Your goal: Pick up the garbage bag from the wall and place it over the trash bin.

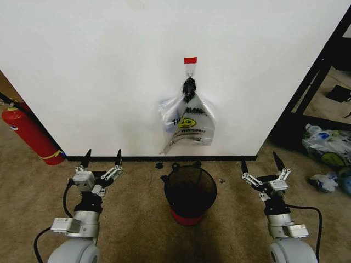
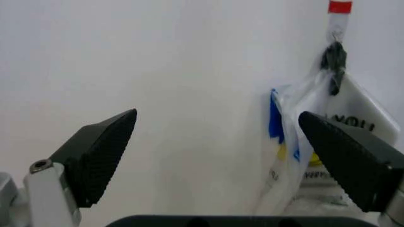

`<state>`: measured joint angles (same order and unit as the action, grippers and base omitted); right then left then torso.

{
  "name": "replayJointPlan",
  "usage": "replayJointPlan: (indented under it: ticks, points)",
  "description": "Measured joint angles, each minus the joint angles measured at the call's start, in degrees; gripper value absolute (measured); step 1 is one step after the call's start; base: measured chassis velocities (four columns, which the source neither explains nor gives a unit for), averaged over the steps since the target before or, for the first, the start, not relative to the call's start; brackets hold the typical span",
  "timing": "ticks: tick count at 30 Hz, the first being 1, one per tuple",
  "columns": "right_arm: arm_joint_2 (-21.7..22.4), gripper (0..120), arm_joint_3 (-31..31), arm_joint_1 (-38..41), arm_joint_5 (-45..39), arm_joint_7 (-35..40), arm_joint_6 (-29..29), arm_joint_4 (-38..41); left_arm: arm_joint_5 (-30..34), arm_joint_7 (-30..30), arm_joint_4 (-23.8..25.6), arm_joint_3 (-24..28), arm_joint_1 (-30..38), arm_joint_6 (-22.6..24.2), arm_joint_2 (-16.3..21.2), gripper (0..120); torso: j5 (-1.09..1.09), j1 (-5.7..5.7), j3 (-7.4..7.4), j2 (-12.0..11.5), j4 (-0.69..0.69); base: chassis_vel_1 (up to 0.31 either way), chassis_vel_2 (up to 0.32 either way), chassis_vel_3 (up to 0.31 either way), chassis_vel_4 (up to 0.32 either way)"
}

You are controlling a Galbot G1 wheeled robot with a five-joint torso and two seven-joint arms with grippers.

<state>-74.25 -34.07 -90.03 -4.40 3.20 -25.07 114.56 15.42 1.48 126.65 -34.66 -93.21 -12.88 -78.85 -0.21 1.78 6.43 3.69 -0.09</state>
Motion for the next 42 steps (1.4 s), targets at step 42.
replayJointPlan:
  ticks: [42]
  points:
    - [-2.2,100,22.2,31.8,-65.0,-27.6,8.2,-23.5,-1.6,1.5,-3.9,0.5,0.8,-0.4,3.0,100,-0.02,0.01,0.01,0.0,0.01,0.000,0.000,0.000,0.000]
